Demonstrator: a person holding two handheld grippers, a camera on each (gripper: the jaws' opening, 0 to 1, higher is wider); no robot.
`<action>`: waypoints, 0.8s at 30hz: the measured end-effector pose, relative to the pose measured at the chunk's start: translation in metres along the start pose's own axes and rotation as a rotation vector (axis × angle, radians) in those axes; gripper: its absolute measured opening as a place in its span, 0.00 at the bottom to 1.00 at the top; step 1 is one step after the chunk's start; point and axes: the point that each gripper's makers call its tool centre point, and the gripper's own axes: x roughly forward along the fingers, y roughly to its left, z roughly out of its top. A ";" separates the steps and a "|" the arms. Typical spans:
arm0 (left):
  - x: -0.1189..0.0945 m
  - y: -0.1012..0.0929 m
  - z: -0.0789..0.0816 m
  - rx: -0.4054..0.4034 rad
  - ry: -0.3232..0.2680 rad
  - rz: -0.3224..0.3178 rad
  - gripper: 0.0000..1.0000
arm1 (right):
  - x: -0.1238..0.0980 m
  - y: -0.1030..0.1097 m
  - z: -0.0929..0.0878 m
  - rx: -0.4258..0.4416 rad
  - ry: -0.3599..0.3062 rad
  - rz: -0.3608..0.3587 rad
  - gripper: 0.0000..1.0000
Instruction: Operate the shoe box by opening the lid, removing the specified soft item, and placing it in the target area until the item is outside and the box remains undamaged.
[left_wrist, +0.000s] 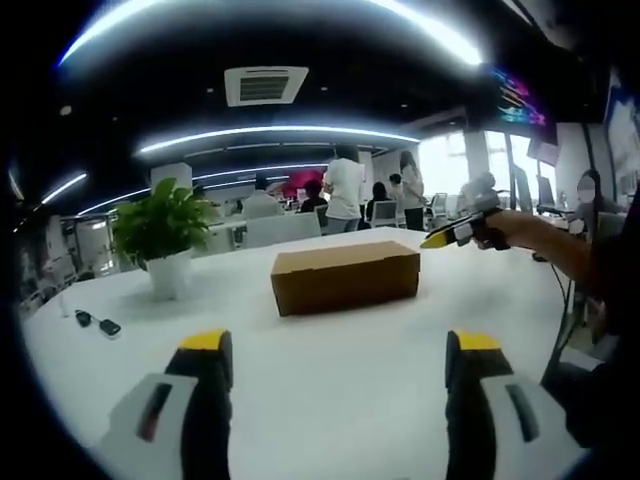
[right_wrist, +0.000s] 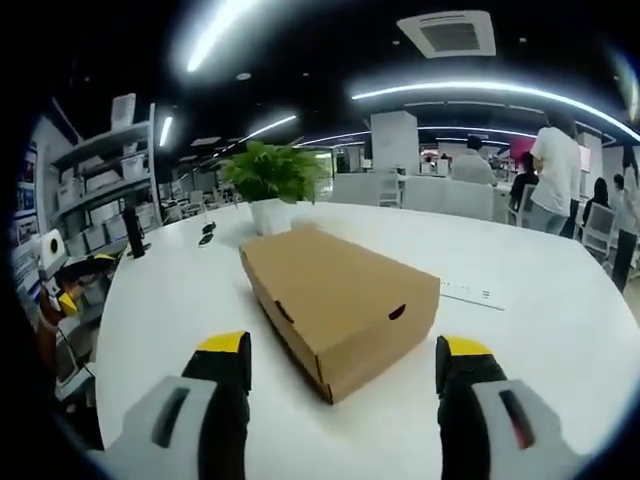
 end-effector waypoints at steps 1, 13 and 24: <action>0.000 0.000 0.000 0.000 0.000 0.001 0.90 | 0.001 -0.001 0.000 0.001 0.001 -0.002 0.77; -0.001 0.001 0.001 0.006 -0.002 0.006 0.90 | 0.020 -0.013 0.004 0.056 0.024 0.012 0.75; -0.002 0.002 0.001 0.009 -0.003 0.010 0.90 | 0.032 -0.025 0.003 0.094 0.051 0.016 0.74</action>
